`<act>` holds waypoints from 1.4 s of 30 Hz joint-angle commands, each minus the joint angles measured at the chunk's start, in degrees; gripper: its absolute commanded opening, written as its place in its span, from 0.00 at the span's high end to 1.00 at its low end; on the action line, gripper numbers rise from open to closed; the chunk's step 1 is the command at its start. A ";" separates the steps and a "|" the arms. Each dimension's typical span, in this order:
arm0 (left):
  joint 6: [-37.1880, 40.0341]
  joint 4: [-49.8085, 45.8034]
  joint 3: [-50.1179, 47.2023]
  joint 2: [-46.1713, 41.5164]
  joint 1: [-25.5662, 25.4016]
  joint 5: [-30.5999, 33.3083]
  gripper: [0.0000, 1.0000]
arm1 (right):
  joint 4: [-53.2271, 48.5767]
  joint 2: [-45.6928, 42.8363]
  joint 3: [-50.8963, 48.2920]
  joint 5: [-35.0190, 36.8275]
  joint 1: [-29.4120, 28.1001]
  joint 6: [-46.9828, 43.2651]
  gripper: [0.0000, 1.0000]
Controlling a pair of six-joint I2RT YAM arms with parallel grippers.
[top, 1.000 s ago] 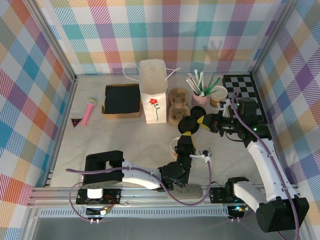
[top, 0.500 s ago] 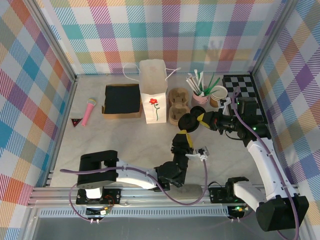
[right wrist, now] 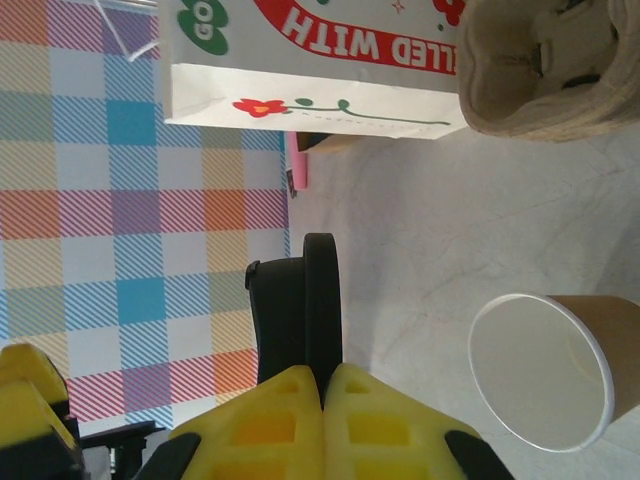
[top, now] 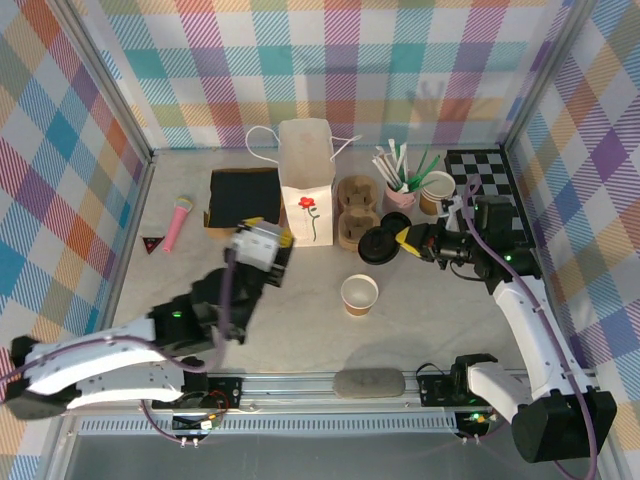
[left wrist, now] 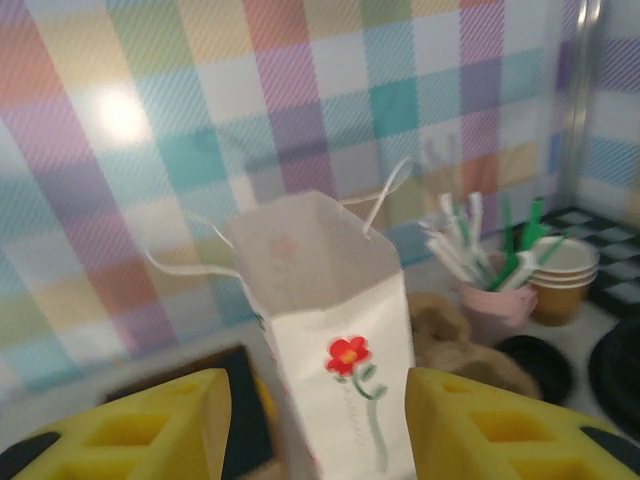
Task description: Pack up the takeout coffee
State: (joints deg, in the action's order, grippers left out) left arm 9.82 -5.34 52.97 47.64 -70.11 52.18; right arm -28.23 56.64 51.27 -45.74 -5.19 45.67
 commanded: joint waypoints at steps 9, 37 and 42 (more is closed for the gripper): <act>-36.20 -13.82 -6.85 6.77 17.12 -53.36 0.50 | 6.90 -1.67 -8.20 -8.23 0.18 -0.73 0.96; -56.15 16.51 -21.47 14.79 30.99 -78.26 0.52 | 22.32 1.82 -24.01 -1.31 -6.15 -1.15 0.97; -55.79 15.99 -21.59 14.73 30.99 -77.59 0.52 | 22.60 2.51 -24.37 -0.62 -6.15 -1.80 0.98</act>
State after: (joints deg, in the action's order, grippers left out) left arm -46.09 9.43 31.75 62.78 -39.55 -25.47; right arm -7.70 58.94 27.31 -46.83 -10.96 45.60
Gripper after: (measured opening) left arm 0.481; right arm 0.064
